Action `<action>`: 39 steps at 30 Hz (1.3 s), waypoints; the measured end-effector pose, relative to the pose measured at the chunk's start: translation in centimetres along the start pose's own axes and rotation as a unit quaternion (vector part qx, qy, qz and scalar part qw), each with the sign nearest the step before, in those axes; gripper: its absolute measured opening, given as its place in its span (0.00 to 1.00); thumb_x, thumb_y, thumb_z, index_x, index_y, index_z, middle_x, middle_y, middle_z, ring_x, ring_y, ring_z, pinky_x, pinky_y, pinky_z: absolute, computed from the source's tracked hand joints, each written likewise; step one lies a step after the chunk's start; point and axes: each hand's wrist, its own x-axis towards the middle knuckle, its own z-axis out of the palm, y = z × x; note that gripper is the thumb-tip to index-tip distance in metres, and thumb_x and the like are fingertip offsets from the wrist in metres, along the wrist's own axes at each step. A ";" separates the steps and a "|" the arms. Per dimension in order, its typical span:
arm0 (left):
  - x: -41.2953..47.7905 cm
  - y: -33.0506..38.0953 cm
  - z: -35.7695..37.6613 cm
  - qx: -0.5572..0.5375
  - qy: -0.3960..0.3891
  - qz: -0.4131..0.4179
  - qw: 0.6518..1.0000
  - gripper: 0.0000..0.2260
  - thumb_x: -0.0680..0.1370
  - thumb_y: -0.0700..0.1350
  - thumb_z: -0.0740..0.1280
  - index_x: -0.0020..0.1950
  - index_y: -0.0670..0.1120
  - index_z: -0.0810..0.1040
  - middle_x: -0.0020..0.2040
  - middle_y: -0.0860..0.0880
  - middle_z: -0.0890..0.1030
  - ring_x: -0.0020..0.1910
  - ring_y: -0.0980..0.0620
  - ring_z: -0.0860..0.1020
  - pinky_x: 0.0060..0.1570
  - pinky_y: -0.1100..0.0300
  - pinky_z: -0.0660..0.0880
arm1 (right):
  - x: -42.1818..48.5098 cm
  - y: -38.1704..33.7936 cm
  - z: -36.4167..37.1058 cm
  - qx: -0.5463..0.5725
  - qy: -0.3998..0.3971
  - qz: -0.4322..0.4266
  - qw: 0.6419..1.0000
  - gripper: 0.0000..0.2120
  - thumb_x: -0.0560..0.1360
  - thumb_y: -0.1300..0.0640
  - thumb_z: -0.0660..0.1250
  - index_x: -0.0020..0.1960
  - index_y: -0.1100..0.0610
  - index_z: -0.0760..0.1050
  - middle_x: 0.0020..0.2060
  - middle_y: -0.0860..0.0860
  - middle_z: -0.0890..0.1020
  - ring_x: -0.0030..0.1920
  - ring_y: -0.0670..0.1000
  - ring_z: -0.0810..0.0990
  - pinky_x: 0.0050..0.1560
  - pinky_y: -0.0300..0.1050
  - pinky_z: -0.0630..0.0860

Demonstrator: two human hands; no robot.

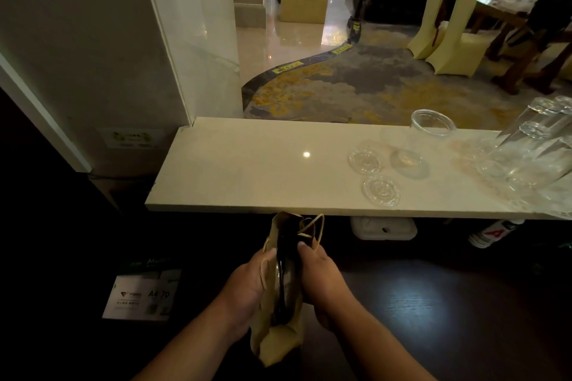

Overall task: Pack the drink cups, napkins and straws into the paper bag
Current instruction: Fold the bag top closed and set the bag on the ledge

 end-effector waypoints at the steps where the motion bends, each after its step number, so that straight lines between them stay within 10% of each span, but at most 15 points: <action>1: 0.1 -0.1 0.1 -0.008 -0.007 -0.005 1.000 0.18 0.84 0.51 0.59 0.57 0.44 0.87 0.56 0.37 0.86 0.57 0.39 0.84 0.62 0.45 0.76 | -0.1 -0.1 0.3 0.004 -0.005 0.005 1.000 0.19 0.74 0.37 0.59 0.64 0.35 0.74 0.55 0.49 0.84 0.57 0.54 0.83 0.62 0.62 0.79; 13: 0.3 -0.1 0.8 -0.019 -0.080 -0.007 0.997 0.29 0.83 0.63 0.52 0.70 0.45 0.79 0.66 0.41 0.82 0.68 0.44 0.79 0.74 0.42 0.69 | -0.9 -2.1 1.6 -0.095 -0.033 -0.003 0.995 0.24 0.73 0.32 0.62 0.51 0.50 0.83 0.45 0.53 0.87 0.49 0.55 0.86 0.55 0.59 0.83; 20: -0.2 0.4 -1.4 0.177 -0.123 -0.034 0.976 0.39 0.73 0.78 0.49 0.65 0.55 0.82 0.62 0.51 0.85 0.65 0.51 0.80 0.68 0.44 0.73 | 0.0 -3.5 -2.0 -0.268 -0.048 0.079 0.959 0.18 0.81 0.50 0.58 0.51 0.64 0.78 0.39 0.63 0.86 0.34 0.61 0.87 0.33 0.49 0.84; 26: -1.8 1.6 -0.8 0.452 -0.127 0.004 0.883 0.41 0.62 0.68 0.77 0.72 0.64 0.68 0.67 0.60 0.76 0.63 0.56 0.78 0.64 0.53 0.78 | 0.0 -3.1 -1.9 -0.185 -0.038 0.074 0.979 0.18 0.83 0.54 0.56 0.50 0.64 0.79 0.30 0.57 0.84 0.27 0.54 0.84 0.26 0.42 0.77; 32: -2.3 3.3 -1.5 0.688 -0.011 0.066 0.722 0.21 0.69 0.56 0.69 0.63 0.62 0.76 0.57 0.58 0.81 0.56 0.54 0.80 0.53 0.56 0.79 | -0.2 -2.9 -1.0 -0.074 -0.044 0.076 0.993 0.21 0.81 0.54 0.55 0.49 0.67 0.81 0.31 0.60 0.84 0.27 0.56 0.82 0.31 0.48 0.81; 39: -1.4 3.3 -3.4 0.686 0.084 0.120 0.713 0.13 0.71 0.54 0.67 0.54 0.61 0.82 0.49 0.59 0.82 0.49 0.56 0.80 0.50 0.54 0.81 | -0.7 -2.6 -1.1 -0.027 -0.072 0.084 0.994 0.21 0.83 0.53 0.52 0.52 0.66 0.79 0.39 0.66 0.86 0.31 0.59 0.82 0.35 0.51 0.83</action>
